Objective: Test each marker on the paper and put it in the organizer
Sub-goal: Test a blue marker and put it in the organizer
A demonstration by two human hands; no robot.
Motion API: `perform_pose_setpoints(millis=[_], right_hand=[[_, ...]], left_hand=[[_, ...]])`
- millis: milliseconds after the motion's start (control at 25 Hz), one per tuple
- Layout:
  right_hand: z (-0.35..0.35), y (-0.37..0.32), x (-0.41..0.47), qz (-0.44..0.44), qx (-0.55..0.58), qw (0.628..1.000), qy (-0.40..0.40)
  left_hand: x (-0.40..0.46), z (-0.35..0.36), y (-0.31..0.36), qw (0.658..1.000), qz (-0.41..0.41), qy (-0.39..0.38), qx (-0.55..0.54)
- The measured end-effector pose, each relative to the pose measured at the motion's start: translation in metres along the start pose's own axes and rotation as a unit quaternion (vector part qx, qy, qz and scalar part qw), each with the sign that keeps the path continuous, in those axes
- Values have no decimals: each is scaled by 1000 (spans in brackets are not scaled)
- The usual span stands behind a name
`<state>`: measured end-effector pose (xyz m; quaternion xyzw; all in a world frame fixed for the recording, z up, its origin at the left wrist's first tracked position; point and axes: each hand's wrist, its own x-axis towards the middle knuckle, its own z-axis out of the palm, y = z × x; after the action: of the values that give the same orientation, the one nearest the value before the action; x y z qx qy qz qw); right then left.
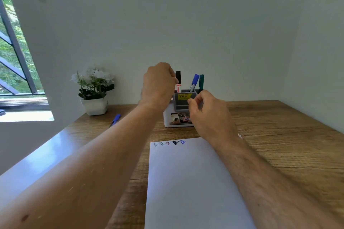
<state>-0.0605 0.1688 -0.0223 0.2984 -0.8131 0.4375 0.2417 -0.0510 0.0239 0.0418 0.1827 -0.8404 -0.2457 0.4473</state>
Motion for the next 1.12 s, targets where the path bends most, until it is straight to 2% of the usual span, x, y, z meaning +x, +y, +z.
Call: perform_pose_setpoints(millis=[120,360,480,560,760,960,1120], right_hand=[[-3,-2,-1,-2,-7,1000,-17],[-4,-5,-4,-8,-12,1000,-28],[-2,-4,-5,-12,-14,999,-32],[-2,-3,-4,-11,-18,999,-31],[3,0,-3,-9,-22,999,-27],[5,1,-2,-10,-22,999,-35],[7,1,-2,-12,-19,999,-44]], left_hand=[[-16,-26,-10,999,-33,-21,-24],[-45,-67,-40,983,-119,-105,93],[-44,-79,-56,963,-182,-135,144],[-43,-81,-67,949,-191,-150,199],[-51,-68,-86,886,-248,-232,314],[-50,-52,-89,888,-234,-241,315],[-50,-40,-86,893,-176,-259,324]])
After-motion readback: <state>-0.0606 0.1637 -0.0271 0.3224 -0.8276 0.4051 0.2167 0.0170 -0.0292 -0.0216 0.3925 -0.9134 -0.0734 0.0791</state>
